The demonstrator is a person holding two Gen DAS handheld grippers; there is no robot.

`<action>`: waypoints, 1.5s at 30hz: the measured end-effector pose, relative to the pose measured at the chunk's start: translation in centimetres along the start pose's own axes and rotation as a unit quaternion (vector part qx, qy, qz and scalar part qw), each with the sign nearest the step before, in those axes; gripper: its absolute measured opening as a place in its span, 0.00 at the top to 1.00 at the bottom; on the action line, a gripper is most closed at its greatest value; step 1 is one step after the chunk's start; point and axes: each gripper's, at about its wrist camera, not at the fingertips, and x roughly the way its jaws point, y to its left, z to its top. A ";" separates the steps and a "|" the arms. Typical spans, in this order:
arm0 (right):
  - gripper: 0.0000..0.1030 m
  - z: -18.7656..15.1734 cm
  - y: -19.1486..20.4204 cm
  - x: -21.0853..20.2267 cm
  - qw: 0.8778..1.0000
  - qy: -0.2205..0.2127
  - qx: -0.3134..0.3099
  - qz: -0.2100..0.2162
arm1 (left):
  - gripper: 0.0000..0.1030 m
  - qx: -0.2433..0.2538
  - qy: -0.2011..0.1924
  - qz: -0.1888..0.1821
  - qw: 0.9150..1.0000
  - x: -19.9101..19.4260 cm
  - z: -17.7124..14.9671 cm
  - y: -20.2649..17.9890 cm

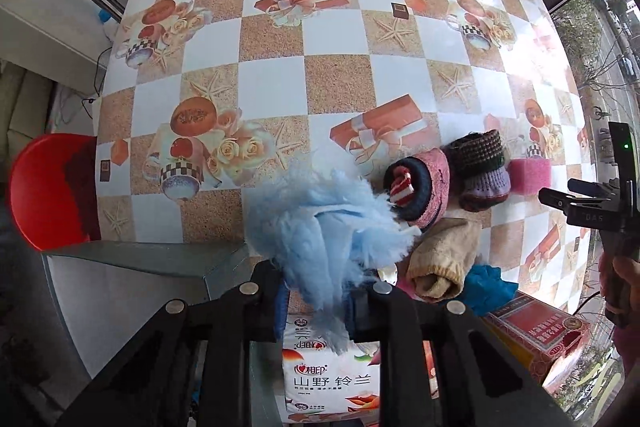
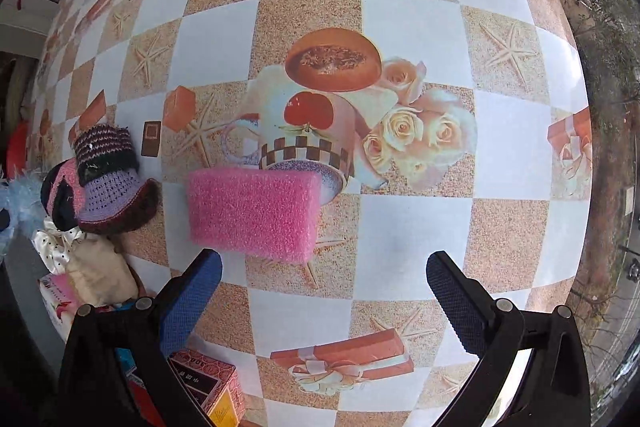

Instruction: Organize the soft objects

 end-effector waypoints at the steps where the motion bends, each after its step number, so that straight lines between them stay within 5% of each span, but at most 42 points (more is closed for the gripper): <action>1: 0.00 0.1 0.5 -0.2 1.000 -0.010 -0.008 0.003 | 0.77 0.000 -0.001 0.000 1.000 -0.2 0.2 -0.2; 5: 0.00 0.7 2.2 0.7 1.000 -0.008 -0.004 -0.025 | 0.77 0.006 -0.013 0.008 1.000 -1.1 0.0 -1.2; 8: 0.00 0.5 2.1 1.9 0.999 -0.001 0.044 0.017 | 0.77 0.016 -0.018 0.015 1.000 -1.7 -0.5 -1.8; 13: 0.00 0.5 4.9 3.1 0.998 0.001 0.009 -0.060 | 0.77 0.020 -0.025 0.014 0.999 -2.5 -1.1 -2.3; 22: 0.01 2.1 4.7 2.4 0.997 -0.009 0.041 -0.058 | 0.77 0.032 -0.037 0.021 0.999 -3.4 -1.9 -2.8; 25: 0.32 3.4 4.6 0.9 0.997 -0.033 0.028 -0.059 | 0.77 0.034 -0.043 0.018 0.998 -3.9 -2.3 -2.8; 29: 0.31 3.9 2.7 -1.6 0.997 -0.047 0.053 -0.015 | 0.77 0.043 -0.052 0.018 0.998 -4.3 -2.7 -2.9; 35: 0.31 1.1 0.6 -6.2 0.990 -0.097 0.092 0.032 | 0.77 0.060 -0.072 0.013 0.996 -5.5 -3.9 -3.2; 45: 0.31 -8.3 0.2 -12.0 0.976 -0.156 0.145 0.050 | 0.77 0.153 -0.091 0.004 0.984 -6.7 -8.9 -5.7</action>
